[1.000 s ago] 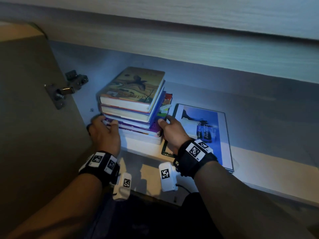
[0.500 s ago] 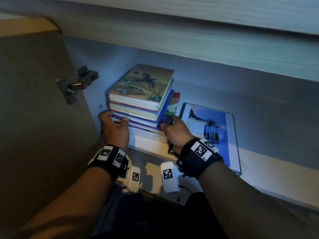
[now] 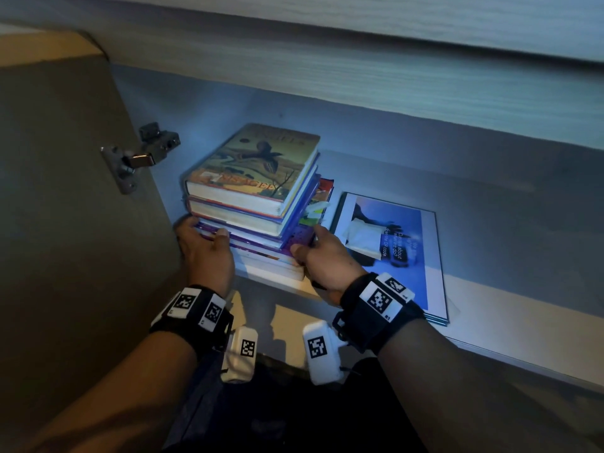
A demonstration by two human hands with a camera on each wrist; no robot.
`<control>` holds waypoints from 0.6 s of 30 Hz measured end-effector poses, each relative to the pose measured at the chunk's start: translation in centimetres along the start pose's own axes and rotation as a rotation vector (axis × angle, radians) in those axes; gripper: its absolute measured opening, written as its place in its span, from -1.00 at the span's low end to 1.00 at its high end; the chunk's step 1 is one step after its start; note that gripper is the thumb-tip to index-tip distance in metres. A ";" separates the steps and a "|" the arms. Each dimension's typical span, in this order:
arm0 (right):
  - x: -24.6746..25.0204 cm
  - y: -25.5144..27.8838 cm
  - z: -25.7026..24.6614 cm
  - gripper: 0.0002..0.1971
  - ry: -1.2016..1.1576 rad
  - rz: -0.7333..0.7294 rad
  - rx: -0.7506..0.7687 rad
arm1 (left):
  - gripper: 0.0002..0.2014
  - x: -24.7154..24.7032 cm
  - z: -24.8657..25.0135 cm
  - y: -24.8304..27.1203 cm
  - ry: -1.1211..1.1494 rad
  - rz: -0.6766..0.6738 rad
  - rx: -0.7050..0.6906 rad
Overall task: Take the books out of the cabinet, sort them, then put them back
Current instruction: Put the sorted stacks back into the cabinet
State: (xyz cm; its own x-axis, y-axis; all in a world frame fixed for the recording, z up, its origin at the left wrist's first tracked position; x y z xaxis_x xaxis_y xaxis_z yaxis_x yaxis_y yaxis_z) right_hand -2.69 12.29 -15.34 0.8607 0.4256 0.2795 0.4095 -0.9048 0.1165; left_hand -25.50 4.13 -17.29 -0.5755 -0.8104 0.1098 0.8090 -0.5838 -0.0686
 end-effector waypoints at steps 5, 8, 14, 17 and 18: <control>6.6 0.9 -0.2 -0.77 0.131 0.061 0.023 | -0.38 -0.9 2.2 6.2 -0.186 -0.050 -0.180; 12.7 2.3 0.5 -0.85 0.302 0.220 0.063 | -0.66 -4.2 4.5 12.6 -0.218 -0.230 -0.481; 19.7 5.2 4.2 -0.58 0.601 0.387 -0.070 | -0.74 -11.3 4.8 17.9 -0.413 -0.632 -0.839; 20.2 5.5 6.9 -0.44 0.716 0.344 -0.195 | -0.62 -13.2 3.5 19.0 -0.650 -0.701 -0.877; 19.8 5.6 7.6 -0.39 0.753 0.303 -0.228 | -0.56 -13.6 3.1 19.0 -0.721 -0.699 -0.857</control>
State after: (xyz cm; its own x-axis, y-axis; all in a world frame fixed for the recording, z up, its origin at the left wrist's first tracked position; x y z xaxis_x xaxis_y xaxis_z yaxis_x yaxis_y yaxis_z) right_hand 18.98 15.74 -16.34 0.4590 0.1137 0.8811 0.0526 -0.9935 0.1008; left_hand -1.99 4.20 -17.02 -0.4299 -0.2753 0.8599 -0.1159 -0.9277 -0.3549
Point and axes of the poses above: each hand's wrist, its own y-axis away from the middle knuckle, its own x-axis out of the back of the hand, z = x × y, the point moved 9 cm from there along -y, towards the middle knuckle, and after that the axes turned 2 degrees about x, right-handed, at the moved point
